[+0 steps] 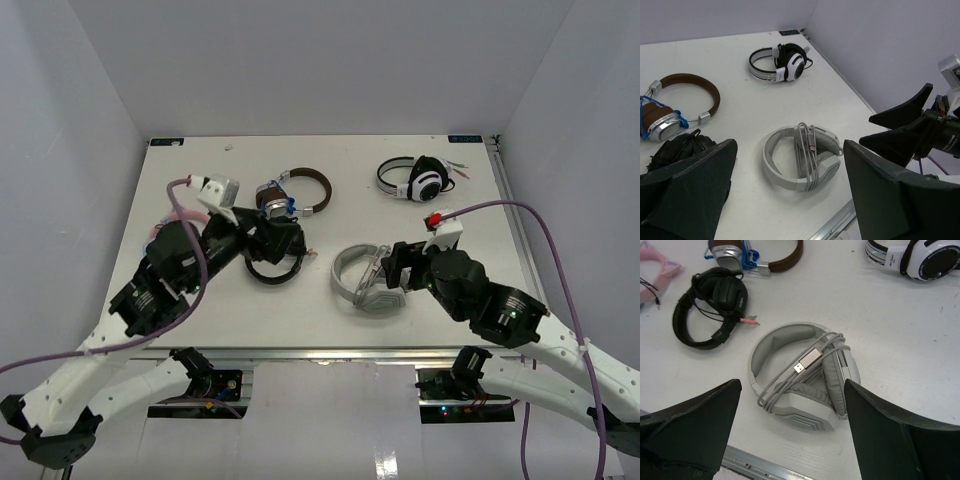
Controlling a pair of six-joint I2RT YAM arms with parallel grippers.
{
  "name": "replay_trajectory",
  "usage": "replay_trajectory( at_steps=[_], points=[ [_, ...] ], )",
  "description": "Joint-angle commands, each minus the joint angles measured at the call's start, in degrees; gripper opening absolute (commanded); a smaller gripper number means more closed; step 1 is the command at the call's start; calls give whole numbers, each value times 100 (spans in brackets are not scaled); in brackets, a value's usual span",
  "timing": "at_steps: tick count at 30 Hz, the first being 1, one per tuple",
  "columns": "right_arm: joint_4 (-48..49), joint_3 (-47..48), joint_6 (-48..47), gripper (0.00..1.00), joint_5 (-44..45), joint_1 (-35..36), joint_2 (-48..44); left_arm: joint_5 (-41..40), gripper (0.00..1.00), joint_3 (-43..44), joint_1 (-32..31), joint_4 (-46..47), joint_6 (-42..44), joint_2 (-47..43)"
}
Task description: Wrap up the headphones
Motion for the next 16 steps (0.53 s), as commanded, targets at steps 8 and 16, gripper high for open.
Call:
replay_trajectory(
  at_steps=[8, 16],
  points=[
    [152, 27, -125, 90, -370, -30, -817, -318, 98, -1687, 19, -178, -245, -1883],
    [150, -30, -177, 90, -364, -30, -951, -69, 98, -1616, 19, -372, -271, -1532]
  ],
)
